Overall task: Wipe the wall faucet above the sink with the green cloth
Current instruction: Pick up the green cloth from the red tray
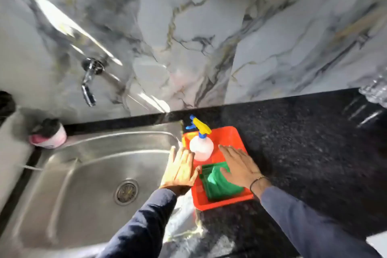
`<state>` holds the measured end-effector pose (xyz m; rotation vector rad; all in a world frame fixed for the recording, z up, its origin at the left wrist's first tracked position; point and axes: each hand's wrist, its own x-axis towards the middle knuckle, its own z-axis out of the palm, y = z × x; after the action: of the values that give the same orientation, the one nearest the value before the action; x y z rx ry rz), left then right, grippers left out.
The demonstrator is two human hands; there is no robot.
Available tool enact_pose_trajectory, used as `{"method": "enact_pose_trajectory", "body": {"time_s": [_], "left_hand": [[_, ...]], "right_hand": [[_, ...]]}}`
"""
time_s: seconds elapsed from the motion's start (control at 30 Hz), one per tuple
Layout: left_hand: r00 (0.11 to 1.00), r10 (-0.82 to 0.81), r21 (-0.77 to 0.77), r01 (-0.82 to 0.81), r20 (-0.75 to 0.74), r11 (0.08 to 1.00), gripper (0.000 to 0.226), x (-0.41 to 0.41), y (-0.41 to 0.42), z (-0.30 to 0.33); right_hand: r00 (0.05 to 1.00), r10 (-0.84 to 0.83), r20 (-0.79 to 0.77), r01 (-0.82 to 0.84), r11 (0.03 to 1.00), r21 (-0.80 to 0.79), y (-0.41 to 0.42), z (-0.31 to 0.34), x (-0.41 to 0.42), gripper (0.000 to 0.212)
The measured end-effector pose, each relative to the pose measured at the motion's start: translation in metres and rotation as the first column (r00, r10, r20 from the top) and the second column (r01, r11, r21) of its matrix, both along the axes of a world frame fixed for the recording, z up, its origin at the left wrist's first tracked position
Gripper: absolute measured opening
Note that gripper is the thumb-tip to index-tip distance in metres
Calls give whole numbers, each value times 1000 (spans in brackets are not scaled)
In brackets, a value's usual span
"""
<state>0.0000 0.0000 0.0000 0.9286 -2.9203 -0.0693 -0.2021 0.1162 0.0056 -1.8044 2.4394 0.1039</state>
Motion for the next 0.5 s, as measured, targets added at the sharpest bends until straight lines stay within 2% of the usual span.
{"method": "enact_pose_trajectory", "body": {"time_s": [0.07,0.1,0.2,0.27,0.37,0.5], "left_hand": [[999,-22,200,17,24,980,41,-21,8,-15],[997,-28,246,9,76,969,41,-29,12,-20],[977,-48,297,-17,207,955,56,-50,26,-34],[958,-50,301,-39,283,953,69,-59,33,-39],[956,8,295,-98,292,950,74,-70,38,-41],[974,43,474,-147,224,868,57,-70,37,-29]], "right_hand": [[996,-34,84,24,993,118,0,-15,-9,83],[994,-48,102,31,986,161,0,-20,-12,84],[974,-115,193,60,960,273,-3,-31,-16,85],[967,-140,211,70,948,310,-7,-35,-16,77],[945,-187,266,91,937,336,-11,-43,-19,54],[929,-191,316,52,915,400,-15,-37,-24,35]]}}
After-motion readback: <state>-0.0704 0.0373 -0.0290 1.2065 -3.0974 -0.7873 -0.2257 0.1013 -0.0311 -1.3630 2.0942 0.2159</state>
